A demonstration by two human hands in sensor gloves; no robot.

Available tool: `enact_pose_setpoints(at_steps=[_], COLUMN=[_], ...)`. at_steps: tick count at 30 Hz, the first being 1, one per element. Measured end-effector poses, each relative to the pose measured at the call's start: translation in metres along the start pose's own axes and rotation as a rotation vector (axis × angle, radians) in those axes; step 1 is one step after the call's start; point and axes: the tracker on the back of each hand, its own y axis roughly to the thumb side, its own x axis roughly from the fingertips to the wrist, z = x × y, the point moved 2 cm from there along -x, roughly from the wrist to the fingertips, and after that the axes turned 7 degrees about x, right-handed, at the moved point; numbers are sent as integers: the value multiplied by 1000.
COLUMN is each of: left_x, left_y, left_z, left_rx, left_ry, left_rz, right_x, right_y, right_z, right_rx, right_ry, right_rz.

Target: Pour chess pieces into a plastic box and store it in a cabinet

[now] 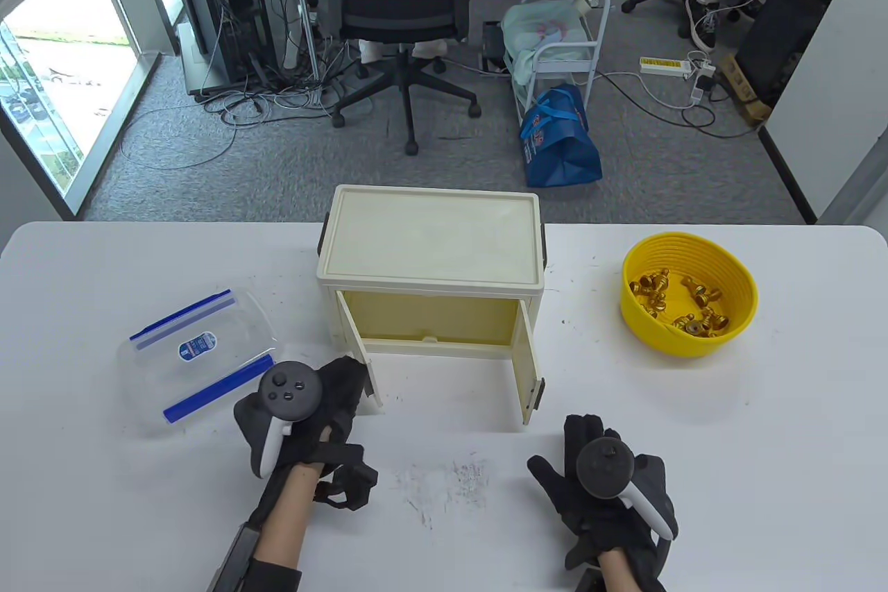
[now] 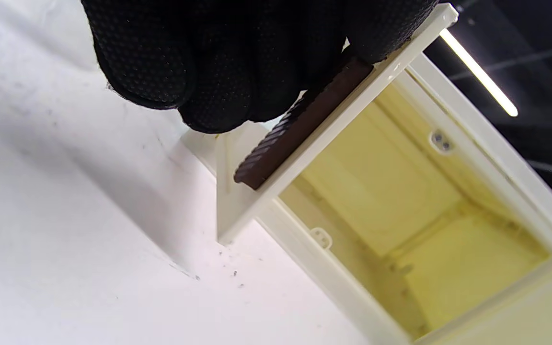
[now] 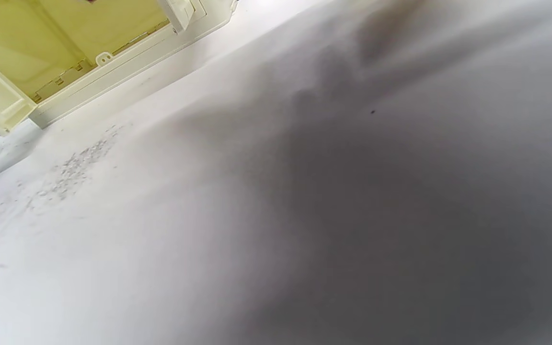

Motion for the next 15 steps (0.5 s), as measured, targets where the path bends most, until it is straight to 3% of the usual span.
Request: enact_pose_setpoints(at_steps=[15], left_x=[-5], left_y=[-39], left_z=[38], left_rx=[97], left_ry=[50], left_rz=[45], right_x=[1], right_y=[-4], right_z=[-3], right_rx=[-29], right_ry=[-11], right_rz=[22])
